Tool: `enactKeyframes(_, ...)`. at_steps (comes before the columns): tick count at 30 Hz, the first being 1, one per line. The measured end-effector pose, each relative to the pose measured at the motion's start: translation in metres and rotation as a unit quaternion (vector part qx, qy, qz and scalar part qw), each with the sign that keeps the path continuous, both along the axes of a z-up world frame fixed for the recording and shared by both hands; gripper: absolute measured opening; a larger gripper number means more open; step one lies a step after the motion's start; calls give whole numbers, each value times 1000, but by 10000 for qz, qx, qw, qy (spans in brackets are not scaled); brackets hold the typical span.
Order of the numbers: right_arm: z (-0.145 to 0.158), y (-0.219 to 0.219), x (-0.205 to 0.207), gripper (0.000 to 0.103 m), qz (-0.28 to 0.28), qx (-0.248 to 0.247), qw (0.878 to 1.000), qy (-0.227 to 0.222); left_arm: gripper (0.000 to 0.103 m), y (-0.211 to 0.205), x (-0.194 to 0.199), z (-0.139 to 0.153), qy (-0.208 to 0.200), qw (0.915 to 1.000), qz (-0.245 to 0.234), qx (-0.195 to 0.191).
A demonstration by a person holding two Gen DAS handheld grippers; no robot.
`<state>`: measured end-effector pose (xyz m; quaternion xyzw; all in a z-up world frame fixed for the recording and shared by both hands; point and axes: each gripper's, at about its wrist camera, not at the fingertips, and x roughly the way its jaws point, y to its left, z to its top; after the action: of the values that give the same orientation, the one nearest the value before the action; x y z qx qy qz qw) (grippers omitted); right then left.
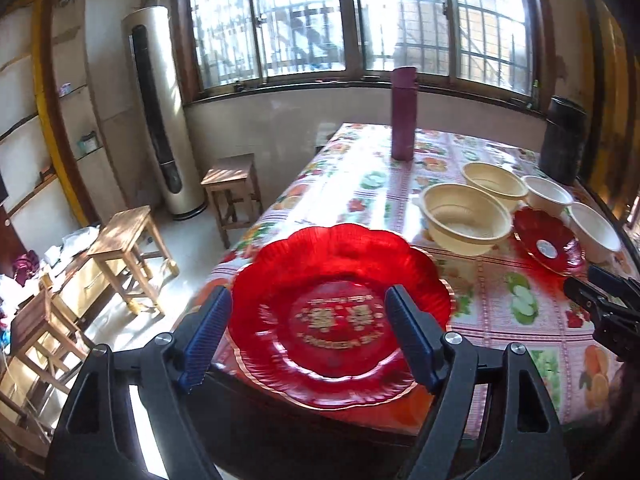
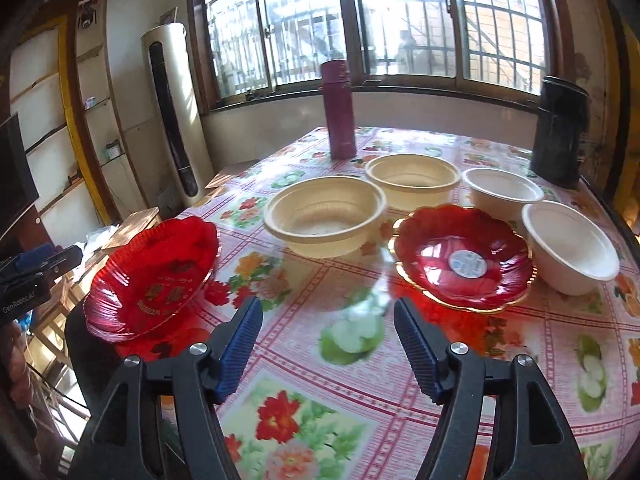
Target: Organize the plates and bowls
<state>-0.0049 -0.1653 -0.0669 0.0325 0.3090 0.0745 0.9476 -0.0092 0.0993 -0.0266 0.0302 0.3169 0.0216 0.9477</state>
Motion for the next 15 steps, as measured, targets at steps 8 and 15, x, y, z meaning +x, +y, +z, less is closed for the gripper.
enactKeyframes(8,-2,-109,4,72,-849,783,9929,274,79,-119,49,-11,1210,9789,-1578,-474)
enactKeyframes(15,-20,-157,45,72,-1006,1607,9782,844,79,-182,91,-34,1731,9700,-1664,-383)
